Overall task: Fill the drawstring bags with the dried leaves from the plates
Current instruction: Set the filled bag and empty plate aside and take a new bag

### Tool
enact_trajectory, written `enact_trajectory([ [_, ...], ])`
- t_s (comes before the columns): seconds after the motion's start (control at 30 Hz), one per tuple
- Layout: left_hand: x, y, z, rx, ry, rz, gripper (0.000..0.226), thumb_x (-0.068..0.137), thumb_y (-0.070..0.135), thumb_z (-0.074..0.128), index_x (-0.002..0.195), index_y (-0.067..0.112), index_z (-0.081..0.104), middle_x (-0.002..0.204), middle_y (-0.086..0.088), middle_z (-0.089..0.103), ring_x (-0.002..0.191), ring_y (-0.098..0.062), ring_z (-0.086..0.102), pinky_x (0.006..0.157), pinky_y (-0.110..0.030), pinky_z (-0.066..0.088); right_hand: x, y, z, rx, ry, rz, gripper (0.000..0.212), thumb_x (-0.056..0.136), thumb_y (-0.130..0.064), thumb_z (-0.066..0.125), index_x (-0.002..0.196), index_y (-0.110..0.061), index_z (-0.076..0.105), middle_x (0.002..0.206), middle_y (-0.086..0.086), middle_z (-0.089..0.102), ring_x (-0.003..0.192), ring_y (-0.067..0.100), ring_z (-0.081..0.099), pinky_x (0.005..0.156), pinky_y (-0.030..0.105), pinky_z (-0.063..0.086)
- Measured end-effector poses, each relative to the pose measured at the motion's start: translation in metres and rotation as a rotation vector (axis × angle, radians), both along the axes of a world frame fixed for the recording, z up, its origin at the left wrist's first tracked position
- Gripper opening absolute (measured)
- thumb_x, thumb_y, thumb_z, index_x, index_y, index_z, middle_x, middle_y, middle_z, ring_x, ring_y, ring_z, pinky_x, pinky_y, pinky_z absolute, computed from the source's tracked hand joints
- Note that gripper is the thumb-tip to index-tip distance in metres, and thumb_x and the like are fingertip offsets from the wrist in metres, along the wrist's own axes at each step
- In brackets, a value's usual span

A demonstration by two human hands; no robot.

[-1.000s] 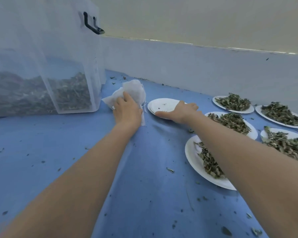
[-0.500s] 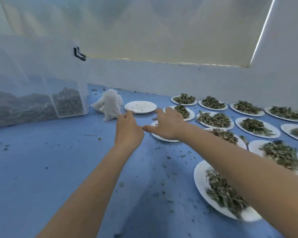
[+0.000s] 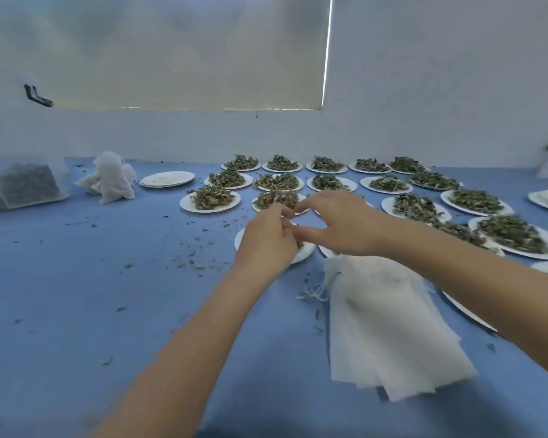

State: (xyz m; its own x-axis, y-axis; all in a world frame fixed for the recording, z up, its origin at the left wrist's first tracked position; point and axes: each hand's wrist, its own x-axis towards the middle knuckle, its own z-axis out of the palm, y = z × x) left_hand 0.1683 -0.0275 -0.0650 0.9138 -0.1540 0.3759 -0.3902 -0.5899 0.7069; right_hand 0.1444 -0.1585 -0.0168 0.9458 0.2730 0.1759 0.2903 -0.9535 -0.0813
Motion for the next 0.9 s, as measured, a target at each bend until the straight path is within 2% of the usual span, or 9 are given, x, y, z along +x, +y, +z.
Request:
enact_trajectory([
  [0.1,-0.019,-0.03,-0.009,-0.004,-0.027,-0.092,0.021,0.091,0.013,0.047,0.109,0.018,0.056,0.098,0.002,0.061,0.085,-0.016,0.057,0.068,-0.027,0.042,-0.029,-0.036,-0.003,0.071,-0.015,0.009,0.041,0.09,-0.046,0.053,0.125,-0.025,0.055,0.127,0.002,0.054,0.119,0.018,0.046,0.096,0.031,0.038],
  [0.2,-0.032,-0.049,-0.016,0.033,-0.078,-0.152,0.017,0.089,0.017,0.051,0.104,0.019,0.06,0.096,0.002,0.062,0.078,-0.01,0.052,0.066,-0.02,0.036,-0.05,-0.063,-0.009,0.104,-0.064,0.026,0.03,0.088,-0.041,0.058,0.112,-0.024,0.064,0.113,-0.004,0.061,0.106,0.011,0.053,0.079,0.016,0.034],
  [0.33,-0.038,-0.059,-0.021,0.118,-0.138,-0.188,0.015,0.086,0.025,0.057,0.099,0.025,0.065,0.097,0.003,0.058,0.093,-0.014,0.051,0.075,-0.02,0.033,-0.063,-0.083,-0.022,0.048,-0.108,0.073,0.023,0.089,-0.037,0.06,0.103,-0.022,0.068,0.101,-0.006,0.059,0.1,0.01,0.051,0.079,0.016,0.032],
  [0.47,-0.041,-0.055,-0.028,0.212,-0.127,-0.221,0.019,0.079,0.035,0.058,0.096,0.031,0.065,0.1,0.006,0.045,0.109,-0.019,0.038,0.089,-0.024,0.028,-0.066,-0.089,-0.037,-0.097,-0.103,0.05,0.036,0.084,-0.046,0.063,0.112,-0.024,0.062,0.119,-0.004,0.048,0.112,0.014,0.042,0.093,0.03,0.039],
  [0.57,-0.044,-0.051,-0.034,0.243,-0.167,-0.219,0.024,0.076,0.037,0.064,0.099,0.028,0.065,0.104,0.007,0.043,0.11,-0.019,0.032,0.088,-0.02,0.021,-0.06,-0.088,-0.046,-0.27,-0.16,0.019,0.043,0.083,-0.046,0.063,0.118,-0.023,0.055,0.123,-0.001,0.045,0.112,0.017,0.04,0.094,0.031,0.036],
  [0.67,-0.044,-0.048,-0.038,0.265,-0.223,-0.227,0.032,0.075,0.031,0.07,0.105,0.024,0.063,0.106,0.006,0.042,0.111,-0.017,0.029,0.086,-0.014,0.018,-0.055,-0.086,-0.048,-0.293,-0.21,0.037,0.034,0.087,-0.044,0.059,0.112,-0.021,0.06,0.118,-0.001,0.05,0.112,0.017,0.04,0.092,0.028,0.034],
  [0.73,-0.045,-0.047,-0.037,0.221,-0.22,-0.221,0.034,0.076,0.026,0.07,0.109,0.025,0.061,0.109,0.006,0.043,0.112,-0.013,0.026,0.086,-0.013,0.017,-0.055,-0.088,-0.044,-0.186,-0.231,0.061,0.028,0.085,-0.039,0.063,0.103,-0.018,0.066,0.107,-0.001,0.056,0.106,0.017,0.044,0.087,0.026,0.034],
  [0.8,-0.047,-0.047,-0.032,0.106,-0.219,-0.211,0.03,0.079,0.025,0.069,0.107,0.027,0.06,0.109,0.008,0.047,0.108,-0.008,0.029,0.084,-0.012,0.019,-0.058,-0.09,-0.033,0.008,-0.218,0.06,0.021,0.083,-0.033,0.068,0.094,-0.015,0.069,0.088,-0.005,0.056,0.095,0.016,0.05,0.077,0.024,0.034],
  [0.9,-0.048,-0.048,-0.018,-0.233,-0.109,-0.221,0.018,0.083,0.025,0.067,0.099,0.031,0.059,0.095,0.02,0.057,0.088,-0.002,0.053,0.076,-0.017,0.04,-0.06,-0.09,-0.018,0.124,-0.28,0.079,0.016,0.083,-0.027,0.069,0.087,-0.012,0.072,0.074,-0.006,0.062,0.077,0.019,0.058,0.067,0.024,0.038],
])
